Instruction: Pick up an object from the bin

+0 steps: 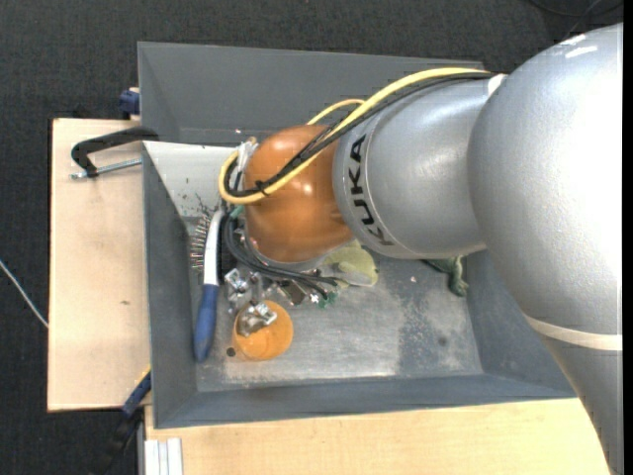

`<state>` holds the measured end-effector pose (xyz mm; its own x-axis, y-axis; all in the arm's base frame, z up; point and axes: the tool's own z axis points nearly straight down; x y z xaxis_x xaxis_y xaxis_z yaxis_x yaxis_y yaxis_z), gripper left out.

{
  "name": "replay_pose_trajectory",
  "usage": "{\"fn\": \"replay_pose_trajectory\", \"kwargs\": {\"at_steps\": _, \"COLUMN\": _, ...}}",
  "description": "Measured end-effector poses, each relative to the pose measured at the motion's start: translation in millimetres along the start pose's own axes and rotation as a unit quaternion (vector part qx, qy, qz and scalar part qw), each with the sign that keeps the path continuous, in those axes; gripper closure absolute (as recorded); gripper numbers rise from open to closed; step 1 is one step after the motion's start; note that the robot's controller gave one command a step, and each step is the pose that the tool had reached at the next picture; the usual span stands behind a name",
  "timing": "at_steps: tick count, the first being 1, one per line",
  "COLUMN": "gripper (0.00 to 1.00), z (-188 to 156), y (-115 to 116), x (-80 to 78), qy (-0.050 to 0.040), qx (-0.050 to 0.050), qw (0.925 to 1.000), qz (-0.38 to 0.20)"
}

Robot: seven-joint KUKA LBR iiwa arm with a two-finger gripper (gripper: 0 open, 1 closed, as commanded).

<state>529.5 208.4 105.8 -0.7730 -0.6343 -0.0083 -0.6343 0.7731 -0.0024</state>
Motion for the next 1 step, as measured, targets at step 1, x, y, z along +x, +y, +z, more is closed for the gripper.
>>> {"fn": "replay_pose_trajectory", "kwargs": {"at_steps": 1, "gripper": 1.0, "z": -110.9, "y": 7.2, "x": -7.7, "qy": -0.0035, "qx": 0.0, "qw": 0.9997, "qz": -0.023}}
